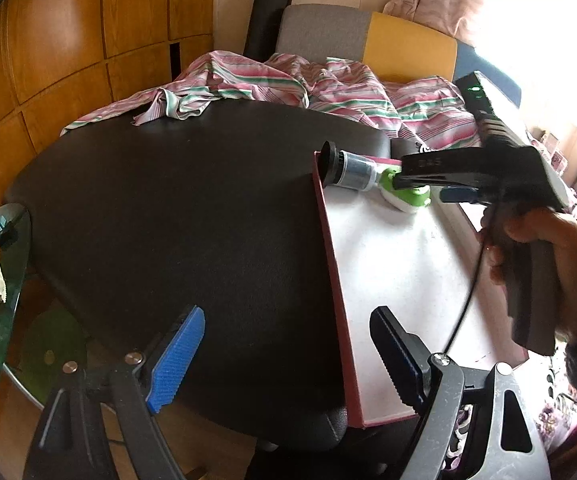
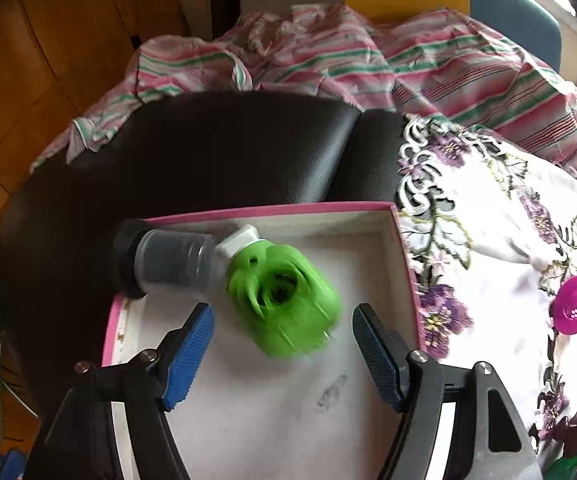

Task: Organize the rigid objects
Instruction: 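Carry the green sharpener into the pink tray and release it with the right tool, then move the right tool to the red cylinder and grasp it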

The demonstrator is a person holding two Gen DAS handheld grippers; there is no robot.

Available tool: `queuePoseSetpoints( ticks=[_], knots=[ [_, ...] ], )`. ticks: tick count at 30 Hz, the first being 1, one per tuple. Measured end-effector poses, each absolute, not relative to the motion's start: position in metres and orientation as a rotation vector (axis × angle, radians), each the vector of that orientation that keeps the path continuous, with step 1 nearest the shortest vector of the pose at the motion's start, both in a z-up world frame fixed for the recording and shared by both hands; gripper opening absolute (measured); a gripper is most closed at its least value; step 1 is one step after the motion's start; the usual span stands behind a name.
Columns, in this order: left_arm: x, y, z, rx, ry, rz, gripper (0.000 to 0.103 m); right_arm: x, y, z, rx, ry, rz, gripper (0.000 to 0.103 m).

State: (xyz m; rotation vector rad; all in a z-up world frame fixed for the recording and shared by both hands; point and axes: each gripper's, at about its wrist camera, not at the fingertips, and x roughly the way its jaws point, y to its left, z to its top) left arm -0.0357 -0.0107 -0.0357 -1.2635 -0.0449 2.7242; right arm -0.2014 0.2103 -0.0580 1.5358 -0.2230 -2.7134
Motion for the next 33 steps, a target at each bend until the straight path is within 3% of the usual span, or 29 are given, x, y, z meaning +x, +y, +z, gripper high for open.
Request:
queuePoseSetpoints(
  ticks=[17,27,33],
  knots=[
    [-0.025,0.013,-0.024,-1.21,0.0,2.683,0.086,-0.101,0.244,-0.016,1.374,-0.093,-2.813,0.073],
    [-0.023,0.045,-0.018,-1.177,0.074,2.617,0.086,-0.038,0.334,-0.006,1.402,-0.253,-2.946,0.073],
    [-0.022,0.067,-0.016,-1.163,0.119,2.565,0.086,0.0,0.436,0.002,1.436,-0.563,-3.118,0.073]
  ],
)
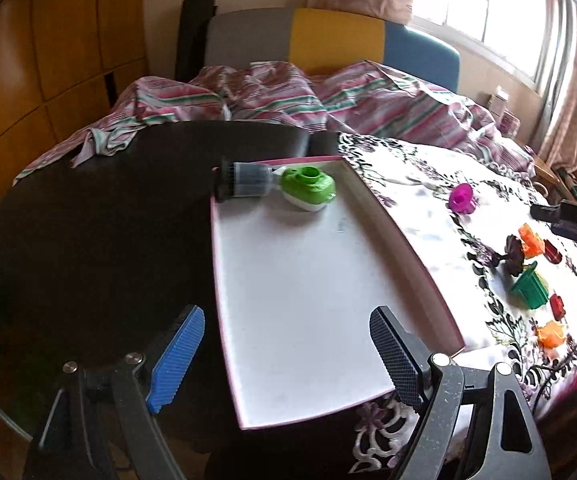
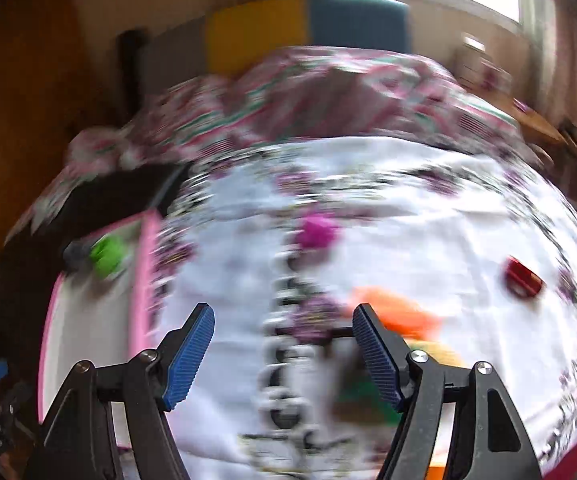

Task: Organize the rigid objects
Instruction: 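Move the right tool to the red cylinder and grasp it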

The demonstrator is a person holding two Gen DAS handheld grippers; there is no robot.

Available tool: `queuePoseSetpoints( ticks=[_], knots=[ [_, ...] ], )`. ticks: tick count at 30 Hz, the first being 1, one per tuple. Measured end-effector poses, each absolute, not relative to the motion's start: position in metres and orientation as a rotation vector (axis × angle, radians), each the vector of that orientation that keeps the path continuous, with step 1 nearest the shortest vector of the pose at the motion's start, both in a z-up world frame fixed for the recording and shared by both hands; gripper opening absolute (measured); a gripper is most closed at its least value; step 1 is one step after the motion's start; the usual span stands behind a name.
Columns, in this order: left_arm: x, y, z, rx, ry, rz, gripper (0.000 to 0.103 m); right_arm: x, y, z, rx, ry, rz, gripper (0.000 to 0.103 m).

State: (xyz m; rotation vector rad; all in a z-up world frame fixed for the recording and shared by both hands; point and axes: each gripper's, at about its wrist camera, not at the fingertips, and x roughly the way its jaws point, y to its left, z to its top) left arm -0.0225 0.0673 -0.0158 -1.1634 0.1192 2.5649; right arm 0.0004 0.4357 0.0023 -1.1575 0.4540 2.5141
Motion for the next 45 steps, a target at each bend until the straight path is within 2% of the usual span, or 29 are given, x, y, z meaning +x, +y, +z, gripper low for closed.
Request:
queuePoseSetpoints(
  ticks=[3,6,8,13,20,38,39,40,45],
  knots=[
    [-0.024,0.077,-0.013,-1.155,0.13,2.546,0.086,0.019,0.501,0.001,-1.078,0.566,2.356,0.074],
    [-0.028,0.088,-0.01,-1.147,0.143,2.527,0.088,0.039,0.572,-0.011,-1.011,0.729,2.178,0.083],
    [-0.031,0.096,-0.009,-1.143,0.146,2.517,0.089,0.048,0.609,-0.018,-0.98,0.794,2.079,0.084],
    [-0.039,0.119,-0.009,-1.144,0.169,2.477,0.09,0.048,0.66,-0.038,-1.001,0.815,1.953,0.087],
    [-0.05,0.15,-0.007,-1.131,0.21,2.422,0.09,0.033,0.675,-0.069,-1.083,0.791,1.901,0.088],
    [-0.075,0.229,0.004,-1.067,0.259,2.313,0.092,0.015,0.687,-0.094,-1.138,0.763,1.867,0.091],
    [-0.077,0.233,0.004,-1.066,0.255,2.309,0.092,0.015,0.687,-0.097,-1.146,0.779,1.874,0.079],
    [-0.079,0.238,0.003,-1.065,0.254,2.305,0.092,0.014,0.686,-0.098,-1.157,0.782,1.873,0.076],
    [-0.091,0.263,-0.001,-1.065,0.271,2.284,0.092,0.016,0.683,-0.089,-1.126,0.782,1.897,0.076]
  ],
)
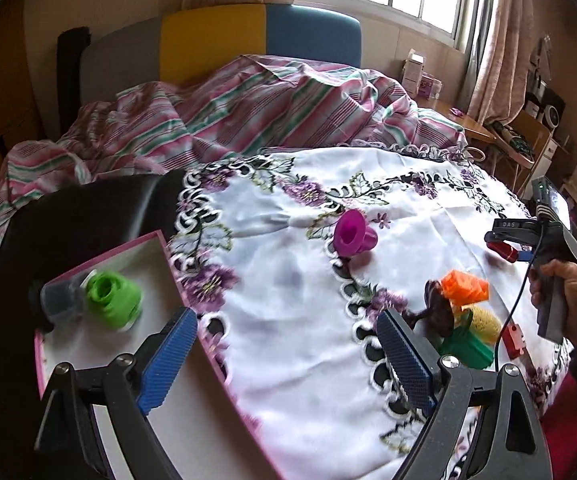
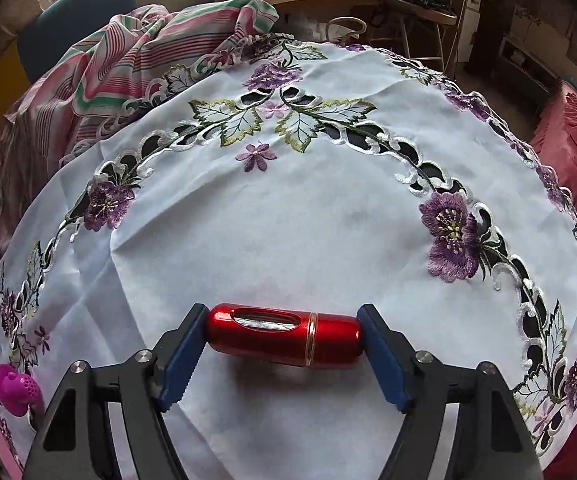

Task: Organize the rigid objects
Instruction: 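Move the right tool to the red cylinder and grasp it, then grasp the magenta cup with the left tool while the right tool holds the red cylinder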

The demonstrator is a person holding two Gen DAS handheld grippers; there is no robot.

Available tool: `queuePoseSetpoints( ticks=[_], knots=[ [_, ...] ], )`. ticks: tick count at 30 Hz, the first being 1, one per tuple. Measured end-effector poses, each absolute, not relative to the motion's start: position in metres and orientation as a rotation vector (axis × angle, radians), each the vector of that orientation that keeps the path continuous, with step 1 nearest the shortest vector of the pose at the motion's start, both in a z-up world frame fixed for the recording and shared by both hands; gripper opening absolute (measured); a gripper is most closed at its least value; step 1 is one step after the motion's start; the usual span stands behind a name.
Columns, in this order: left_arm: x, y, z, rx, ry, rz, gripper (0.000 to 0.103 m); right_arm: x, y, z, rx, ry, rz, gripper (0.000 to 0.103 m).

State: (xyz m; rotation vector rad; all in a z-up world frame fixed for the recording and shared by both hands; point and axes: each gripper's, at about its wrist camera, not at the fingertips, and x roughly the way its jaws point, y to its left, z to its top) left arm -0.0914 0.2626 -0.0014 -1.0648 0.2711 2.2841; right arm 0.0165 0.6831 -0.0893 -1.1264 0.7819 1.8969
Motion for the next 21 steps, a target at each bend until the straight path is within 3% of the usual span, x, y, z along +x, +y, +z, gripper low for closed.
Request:
queuePoseSetpoints(
  ticks=[7,17,21],
  knots=[
    [-0.123,0.301,-0.022,-1.132,0.288,2.221,0.091,0.014,0.677,-0.071,-1.08,0.719,1.94,0.077],
    [-0.148,0.366,-0.048,-1.151,0.363,2.12,0.071,0.014,0.677,-0.058,-1.029,0.736,1.995,0.077],
    [-0.154,0.38,-0.053,-1.157,0.363,2.118,0.072,0.013,0.675,-0.054,-1.018,0.737,2.014,0.077]
  ],
)
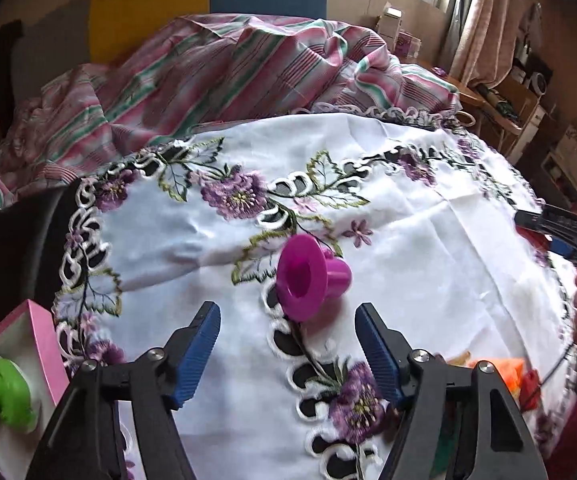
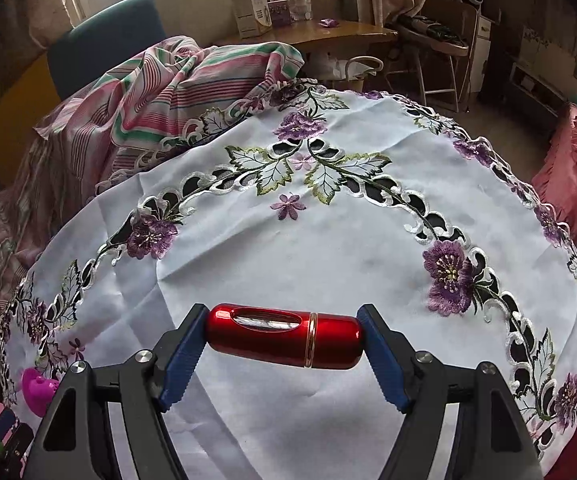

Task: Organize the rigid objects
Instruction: 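Grasp the magenta cup with the left tool while the right tool holds the red cylinder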

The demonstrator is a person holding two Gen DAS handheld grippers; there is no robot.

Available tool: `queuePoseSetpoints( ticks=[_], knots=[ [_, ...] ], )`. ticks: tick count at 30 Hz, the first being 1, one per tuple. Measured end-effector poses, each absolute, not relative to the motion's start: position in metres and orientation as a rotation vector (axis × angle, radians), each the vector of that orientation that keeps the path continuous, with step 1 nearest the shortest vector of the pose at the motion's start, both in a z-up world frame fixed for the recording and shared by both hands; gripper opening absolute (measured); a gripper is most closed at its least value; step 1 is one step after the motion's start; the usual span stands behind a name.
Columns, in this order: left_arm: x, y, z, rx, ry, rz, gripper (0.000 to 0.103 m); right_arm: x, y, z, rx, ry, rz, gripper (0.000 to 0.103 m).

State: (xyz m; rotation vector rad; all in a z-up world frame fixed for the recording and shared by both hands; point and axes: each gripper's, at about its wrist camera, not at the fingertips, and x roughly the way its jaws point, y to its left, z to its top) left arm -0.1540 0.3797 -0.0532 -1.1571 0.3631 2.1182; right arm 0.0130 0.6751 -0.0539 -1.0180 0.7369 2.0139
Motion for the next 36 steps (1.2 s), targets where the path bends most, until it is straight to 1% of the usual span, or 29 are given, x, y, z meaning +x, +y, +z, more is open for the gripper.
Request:
queuePoseSetpoints(
  ticks=[1,2,4,6,10,12,13,14,15,19,20,21,22,23,26,28,32,36],
  knots=[
    [-0.152,0.383,-0.052,-1.133,0.381,2.122,0.074,0.013,0.675,-0.053,-1.017,0.742,2.02,0.077],
    [-0.151,0.389,-0.052,-1.113,0.408,2.119,0.085,0.012,0.674,-0.052,-1.014,0.745,2.027,0.077],
    [-0.154,0.398,-0.055,-1.106,0.444,2.106,0.098,0.012,0.673,-0.049,-1.006,0.741,2.038,0.077],
    [-0.161,0.403,-0.06,-1.117,0.45,2.126,0.098,0.012,0.672,-0.047,-1.0,0.741,2.046,0.077],
    [-0.181,0.412,-0.077,-1.222,0.387,2.104,0.097,0.011,0.67,-0.046,-0.998,0.744,2.058,0.077],
    [-0.184,0.417,-0.083,-1.247,0.374,2.09,0.09,0.011,0.67,-0.047,-0.998,0.749,2.057,0.077],
    [-0.184,0.419,-0.085,-1.253,0.371,2.079,0.08,0.011,0.671,-0.047,-0.996,0.755,2.057,0.077],
    [-0.183,0.422,-0.088,-1.259,0.378,2.072,0.062,0.012,0.671,-0.046,-0.993,0.761,2.059,0.077],
    [-0.182,0.426,-0.092,-1.273,0.385,2.045,0.055,0.012,0.671,-0.046,-0.99,0.761,2.062,0.077],
    [-0.177,0.423,-0.09,-1.226,0.365,2.049,0.052,0.011,0.669,-0.046,-0.992,0.748,2.07,0.077],
    [-0.176,0.418,-0.087,-1.22,0.338,2.049,0.05,0.01,0.669,-0.046,-0.994,0.748,2.069,0.077],
    [-0.176,0.413,-0.082,-1.212,0.317,2.047,0.043,0.01,0.669,-0.047,-0.994,0.749,2.07,0.077],
    [-0.175,0.408,-0.076,-1.198,0.299,2.041,0.022,0.01,0.669,-0.047,-0.993,0.751,2.072,0.077],
    [-0.173,0.404,-0.072,-1.197,0.298,2.04,0.015,0.01,0.669,-0.047,-0.994,0.75,2.076,0.077],
    [-0.167,0.388,-0.063,-1.185,0.291,2.05,0.014,0.008,0.667,-0.048,-1.001,0.733,2.081,0.077],
    [-0.16,0.377,-0.06,-1.165,0.315,2.058,0.008,0.007,0.666,-0.05,-1.017,0.718,2.076,0.077],
    [-0.148,0.354,-0.054,-1.167,0.279,2.042,0.003,0.007,0.664,-0.05,-1.021,0.696,2.076,0.077],
    [-0.132,0.34,-0.047,-1.149,0.259,2.04,0.001,0.007,0.664,-0.051,-1.024,0.694,2.074,0.077]
  ],
)
